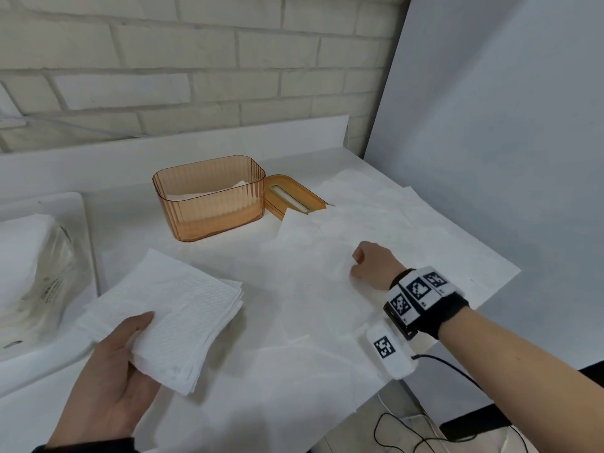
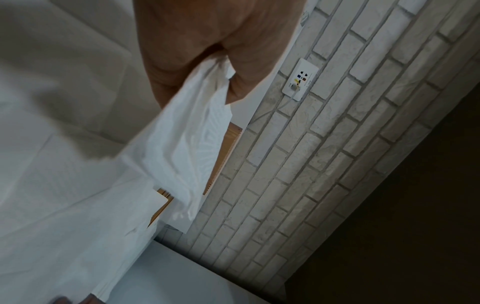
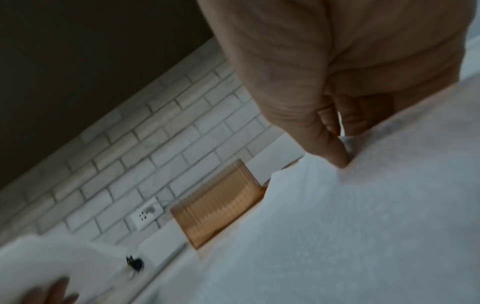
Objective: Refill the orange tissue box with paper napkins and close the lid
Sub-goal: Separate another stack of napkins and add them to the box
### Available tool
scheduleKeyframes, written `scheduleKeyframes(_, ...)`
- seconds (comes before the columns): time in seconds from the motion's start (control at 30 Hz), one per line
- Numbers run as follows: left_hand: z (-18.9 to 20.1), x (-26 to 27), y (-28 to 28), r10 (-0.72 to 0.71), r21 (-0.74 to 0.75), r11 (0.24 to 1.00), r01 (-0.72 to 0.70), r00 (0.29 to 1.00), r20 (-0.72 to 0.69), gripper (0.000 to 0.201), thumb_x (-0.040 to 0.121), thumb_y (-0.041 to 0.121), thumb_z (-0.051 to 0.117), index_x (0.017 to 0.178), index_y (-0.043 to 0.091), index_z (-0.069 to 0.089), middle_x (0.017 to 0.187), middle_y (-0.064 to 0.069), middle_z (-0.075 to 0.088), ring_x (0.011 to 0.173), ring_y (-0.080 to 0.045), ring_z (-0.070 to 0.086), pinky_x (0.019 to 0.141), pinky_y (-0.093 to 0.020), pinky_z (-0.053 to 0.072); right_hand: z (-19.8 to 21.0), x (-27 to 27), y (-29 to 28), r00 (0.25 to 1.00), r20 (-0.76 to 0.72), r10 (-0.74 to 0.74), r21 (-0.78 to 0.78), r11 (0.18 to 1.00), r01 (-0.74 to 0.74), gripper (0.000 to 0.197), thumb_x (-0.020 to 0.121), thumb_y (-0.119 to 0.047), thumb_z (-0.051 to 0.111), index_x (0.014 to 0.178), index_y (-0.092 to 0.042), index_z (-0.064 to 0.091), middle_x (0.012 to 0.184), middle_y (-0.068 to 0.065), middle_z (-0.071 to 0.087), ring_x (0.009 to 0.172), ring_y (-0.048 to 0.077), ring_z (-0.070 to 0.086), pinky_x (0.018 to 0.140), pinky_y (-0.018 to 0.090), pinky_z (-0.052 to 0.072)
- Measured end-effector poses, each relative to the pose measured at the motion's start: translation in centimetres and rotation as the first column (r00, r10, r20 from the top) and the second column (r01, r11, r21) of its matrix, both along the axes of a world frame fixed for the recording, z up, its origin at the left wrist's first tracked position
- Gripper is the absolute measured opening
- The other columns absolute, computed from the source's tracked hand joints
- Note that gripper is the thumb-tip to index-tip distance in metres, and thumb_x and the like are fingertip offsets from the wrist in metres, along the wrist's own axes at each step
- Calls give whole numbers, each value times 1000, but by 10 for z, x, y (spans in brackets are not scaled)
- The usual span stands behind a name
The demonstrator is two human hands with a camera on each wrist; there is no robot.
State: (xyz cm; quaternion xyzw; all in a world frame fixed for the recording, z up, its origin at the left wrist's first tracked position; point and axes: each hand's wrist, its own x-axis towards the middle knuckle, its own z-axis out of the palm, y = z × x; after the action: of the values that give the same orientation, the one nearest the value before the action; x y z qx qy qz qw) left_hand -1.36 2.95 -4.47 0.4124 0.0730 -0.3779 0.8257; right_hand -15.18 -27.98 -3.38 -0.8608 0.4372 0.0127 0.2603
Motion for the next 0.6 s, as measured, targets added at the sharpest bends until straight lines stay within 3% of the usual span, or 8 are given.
scheduleKeyframes(0.03, -1, 0, 1, 5, -15, 1000, -5, 1000, 0, 41, 27, 16, 77, 68, 9, 77, 87, -7, 75, 72, -17, 74, 52, -32, 59, -2, 1, 3, 1000, -26, 3, -21, 1000, -4, 11, 88, -7, 51, 92, -9, 41, 97, 7, 48, 90, 21, 44, 74, 26, 33)
scheduleKeyframes(0.1, -3, 0, 5, 16, -26, 1000, -16, 1000, -3, 58, 27, 15, 77, 85, 6, 75, 97, -8, 74, 75, -17, 74, 55, -33, 59, -6, 3, 7, 995, -100, 7, -65, 998, -13, 11, 91, -10, 48, 97, -7, 40, 106, 12, 49, 97, 26, 48, 75, 27, 34)
scheduleKeyframes(0.17, -4, 1, 9, 39, -15, 999, -39, 999, -13, 70, 30, 15, 75, 99, 5, 70, 105, -8, 71, 77, -17, 74, 58, -33, 60, -9, 6, 10, 979, -205, -1, -127, 992, -25, 28, 93, -21, 49, 112, -2, 43, 119, 15, 45, 108, 29, 48, 80, 30, 38)
scheduleKeyframes(0.27, -1, 3, 15, 62, -5, 998, -63, 998, -19, 56, 27, 16, 78, 82, 6, 76, 107, -8, 70, 77, -17, 74, 60, -34, 60, -11, 9, 11, 947, -310, -81, -194, 981, 20, 55, 90, -42, 52, 125, -2, 41, 131, 14, 36, 122, 32, 38, 96, 39, 39)
scheduleKeyframes(0.37, -5, 4, 20, 87, 27, 996, -86, 996, -21, 84, 35, 16, 80, 116, 3, 65, 117, -10, 68, 90, -17, 71, 70, -38, 58, -14, 12, 4, 938, -339, -79, -142, 989, 32, 46, 86, -49, 56, 104, -7, 51, 127, 14, 44, 120, 34, 42, 91, 37, 38)
scheduleKeyframes(0.43, -4, 3, 22, 106, 23, 994, -106, 994, -27, 87, 37, 16, 77, 122, 4, 60, 116, -10, 68, 92, -18, 69, 72, -39, 57, -15, 15, 0, 950, -306, -63, -108, 994, 31, 39, 83, -47, 60, 92, -11, 47, 123, 14, 52, 114, 33, 48, 86, 35, 38)
scheduleKeyframes(0.5, -4, 3, 24, 120, 40, 992, -119, 993, -10, 80, 33, 17, 79, 110, 6, 65, 102, -7, 73, 86, -17, 72, 68, -35, 59, -16, 17, -1, 971, -234, -41, -82, 996, 22, 44, 81, -39, 64, 111, -11, 48, 124, 13, 50, 116, 33, 47, 92, 37, 42)
scheduleKeyframes(0.6, 0, 3, 27, 149, 25, 989, -149, 989, -12, 36, 58, 11, 71, 94, 9, 64, 79, -2, 74, 66, -11, 72, 57, -26, 59, -18, 17, 0, 992, -127, 1, -100, 995, -14, 46, 85, -30, 61, 126, -14, 45, 120, 11, 46, 115, 33, 46, 98, 46, 41)
